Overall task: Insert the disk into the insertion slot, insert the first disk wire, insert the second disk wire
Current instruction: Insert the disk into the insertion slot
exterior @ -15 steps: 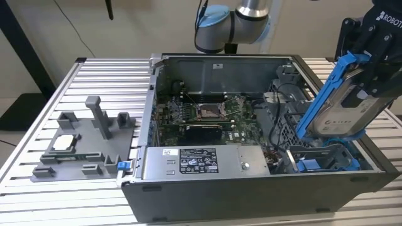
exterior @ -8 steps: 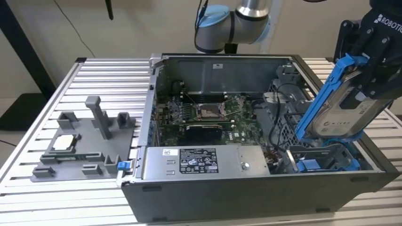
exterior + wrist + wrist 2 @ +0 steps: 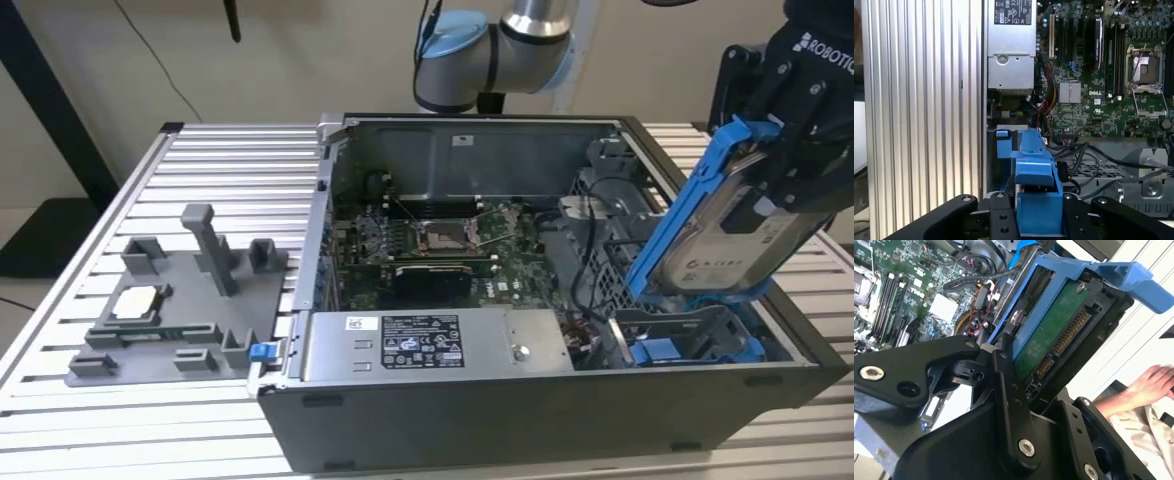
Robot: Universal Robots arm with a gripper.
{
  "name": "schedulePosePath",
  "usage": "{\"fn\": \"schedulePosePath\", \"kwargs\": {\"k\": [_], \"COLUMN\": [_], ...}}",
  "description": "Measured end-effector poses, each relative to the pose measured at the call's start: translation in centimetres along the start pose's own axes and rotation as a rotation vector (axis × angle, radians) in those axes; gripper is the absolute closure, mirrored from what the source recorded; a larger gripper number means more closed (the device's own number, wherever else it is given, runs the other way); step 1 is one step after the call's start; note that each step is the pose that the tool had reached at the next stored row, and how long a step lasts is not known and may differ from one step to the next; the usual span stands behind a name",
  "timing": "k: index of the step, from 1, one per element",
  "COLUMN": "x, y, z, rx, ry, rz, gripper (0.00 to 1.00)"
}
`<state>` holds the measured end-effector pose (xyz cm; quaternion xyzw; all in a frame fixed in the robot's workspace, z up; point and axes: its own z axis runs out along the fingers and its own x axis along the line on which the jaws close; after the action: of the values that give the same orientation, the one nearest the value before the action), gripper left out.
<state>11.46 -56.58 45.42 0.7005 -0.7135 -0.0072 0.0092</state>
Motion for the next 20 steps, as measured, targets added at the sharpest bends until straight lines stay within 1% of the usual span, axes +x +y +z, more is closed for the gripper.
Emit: {"fn": "schedulePosePath", "kwargs": {"k": [4, 7, 13, 15, 18, 20], "x": [0.00, 0.03, 0.23, 0.36, 0.67, 0.95], "y": [0.00, 0.00, -0.01, -0.04, -0.17, -0.31], "z": [0.27, 0.62, 1.44, 1.70, 2.04, 2.25], "rx": [0.0000, -0.0001, -0.0004, -0.0005, -0.0007, -0.0008], "ry": [-0.0004, -0.0051, -0.0211, -0.0275, -0.0366, -0.0407], "rz": [0.000, 0.000, 0.000, 0.000, 0.000, 0.000], "gripper": [1.00, 1.00, 1.00, 1.00, 1.00, 1.00]}}
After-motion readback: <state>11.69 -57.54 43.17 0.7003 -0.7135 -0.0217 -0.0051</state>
